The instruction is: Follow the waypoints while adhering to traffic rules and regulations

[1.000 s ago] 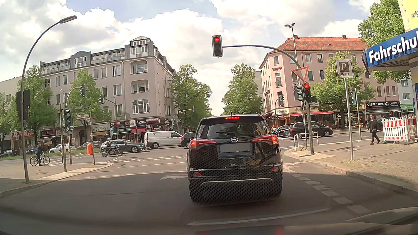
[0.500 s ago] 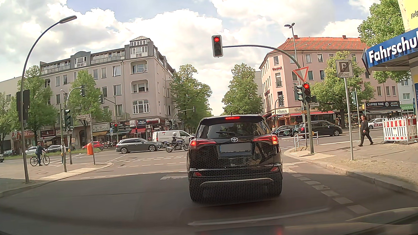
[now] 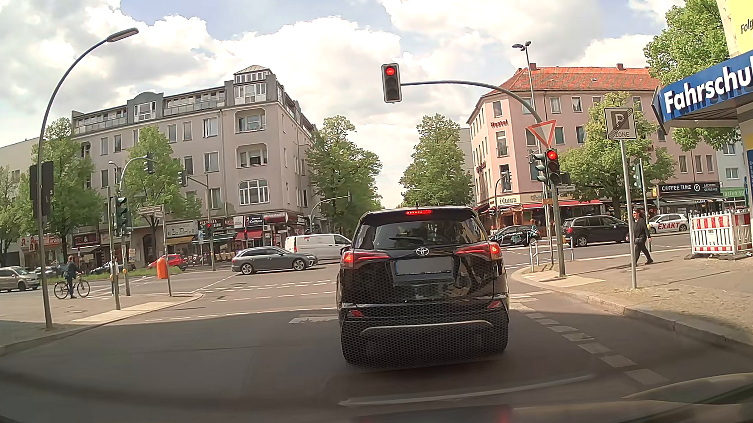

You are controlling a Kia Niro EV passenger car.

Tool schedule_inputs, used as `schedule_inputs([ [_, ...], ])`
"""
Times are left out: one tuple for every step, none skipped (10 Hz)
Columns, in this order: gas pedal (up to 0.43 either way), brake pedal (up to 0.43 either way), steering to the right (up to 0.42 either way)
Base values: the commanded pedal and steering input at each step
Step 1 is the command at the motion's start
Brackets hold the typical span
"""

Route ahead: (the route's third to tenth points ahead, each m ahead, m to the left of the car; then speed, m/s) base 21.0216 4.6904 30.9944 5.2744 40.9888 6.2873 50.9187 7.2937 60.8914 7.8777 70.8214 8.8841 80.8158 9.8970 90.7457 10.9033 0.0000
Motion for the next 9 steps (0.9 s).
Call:
schedule_inputs([
  [0.000,0.372,-0.011],
  [0.000,0.372,-0.010],
  [0.000,0.366,-0.011],
  [0.000,0.372,-0.011],
  [0.000,0.372,-0.011],
  [0.000,0.372,-0.011],
  [0.000,0.372,-0.011],
  [0.000,0.372,-0.011],
  [0.000,0.366,-0.010],
])
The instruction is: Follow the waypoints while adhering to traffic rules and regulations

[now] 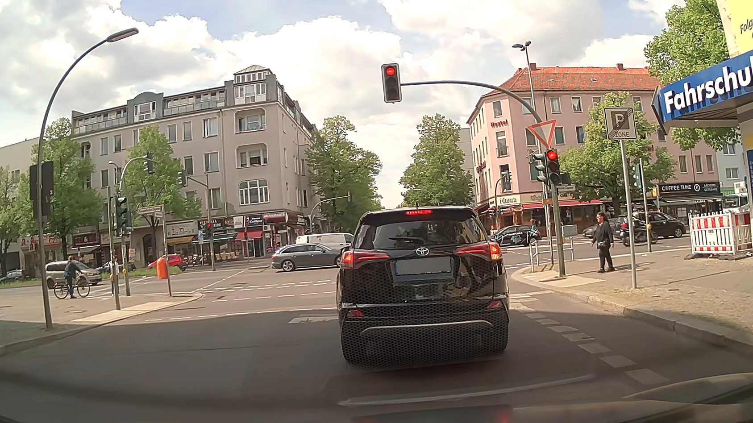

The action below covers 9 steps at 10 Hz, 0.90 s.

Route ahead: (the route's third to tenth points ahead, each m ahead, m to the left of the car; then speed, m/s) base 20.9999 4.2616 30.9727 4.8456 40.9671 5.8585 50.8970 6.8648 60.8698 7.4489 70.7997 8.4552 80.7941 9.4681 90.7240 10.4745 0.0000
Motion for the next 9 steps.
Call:
schedule_inputs([
  [0.000,0.366,-0.011],
  [0.000,0.372,-0.011],
  [0.000,0.372,-0.011],
  [0.000,0.372,-0.011],
  [0.000,0.366,-0.011],
  [0.000,0.366,-0.011],
  [0.000,0.366,-0.011],
  [0.000,0.366,-0.011],
  [0.000,0.366,-0.010],
])
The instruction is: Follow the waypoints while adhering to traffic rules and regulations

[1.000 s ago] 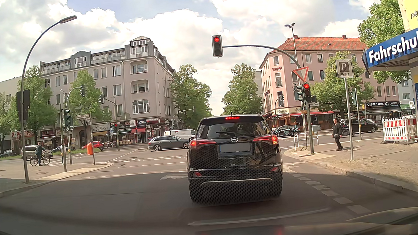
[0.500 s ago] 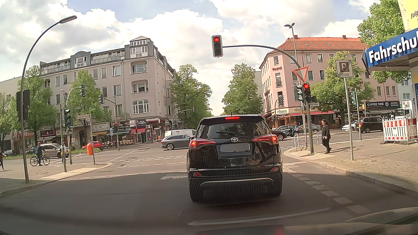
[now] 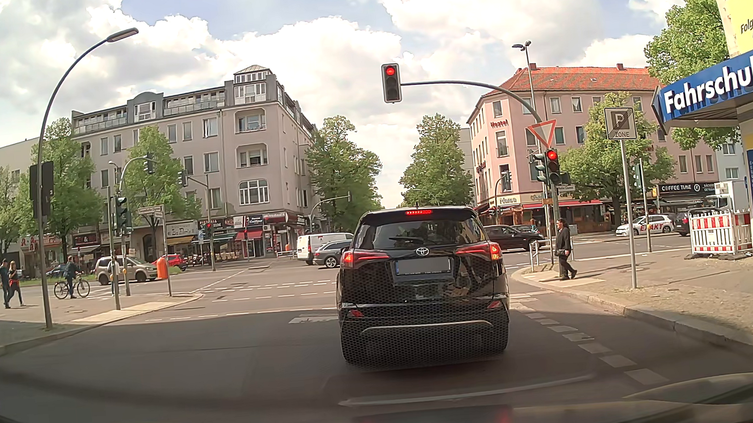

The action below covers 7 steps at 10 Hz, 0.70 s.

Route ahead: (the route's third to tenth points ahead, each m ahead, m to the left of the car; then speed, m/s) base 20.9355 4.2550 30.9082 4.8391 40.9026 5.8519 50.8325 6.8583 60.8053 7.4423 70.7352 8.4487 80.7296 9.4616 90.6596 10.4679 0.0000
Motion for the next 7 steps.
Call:
schedule_inputs([
  [0.000,0.372,-0.011],
  [0.000,0.372,-0.011],
  [0.000,0.372,-0.011],
  [0.000,0.372,-0.011],
  [0.000,0.372,-0.011],
  [0.000,0.366,-0.011],
  [0.000,0.372,-0.010],
])
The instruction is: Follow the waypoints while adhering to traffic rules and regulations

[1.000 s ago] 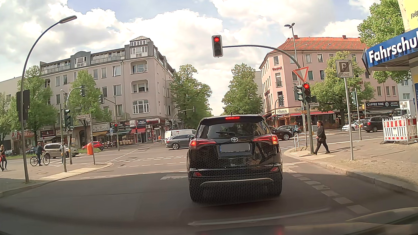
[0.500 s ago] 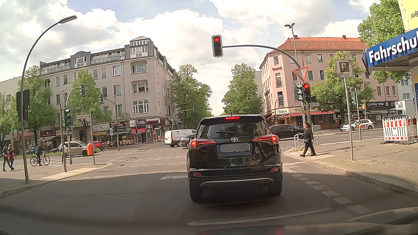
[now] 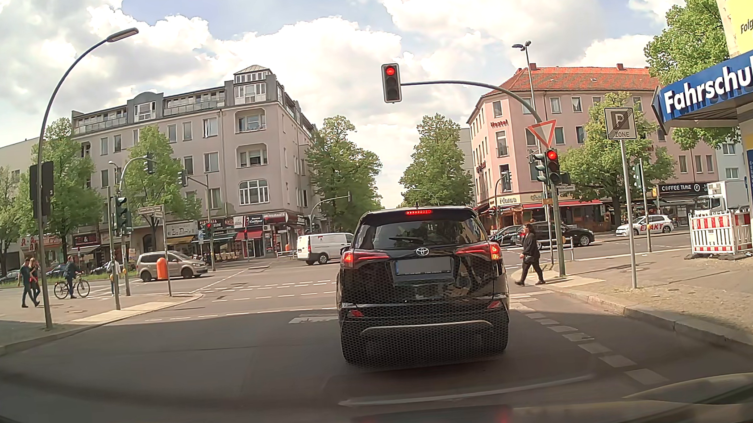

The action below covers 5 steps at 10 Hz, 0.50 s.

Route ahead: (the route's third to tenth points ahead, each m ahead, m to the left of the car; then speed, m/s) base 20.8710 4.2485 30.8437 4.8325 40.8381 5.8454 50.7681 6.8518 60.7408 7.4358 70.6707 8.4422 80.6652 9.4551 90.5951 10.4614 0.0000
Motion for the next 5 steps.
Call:
schedule_inputs([
  [0.000,0.366,-0.011],
  [0.000,0.366,-0.010],
  [0.000,0.372,-0.011],
  [0.000,0.366,-0.011],
  [0.000,0.366,-0.011],
])
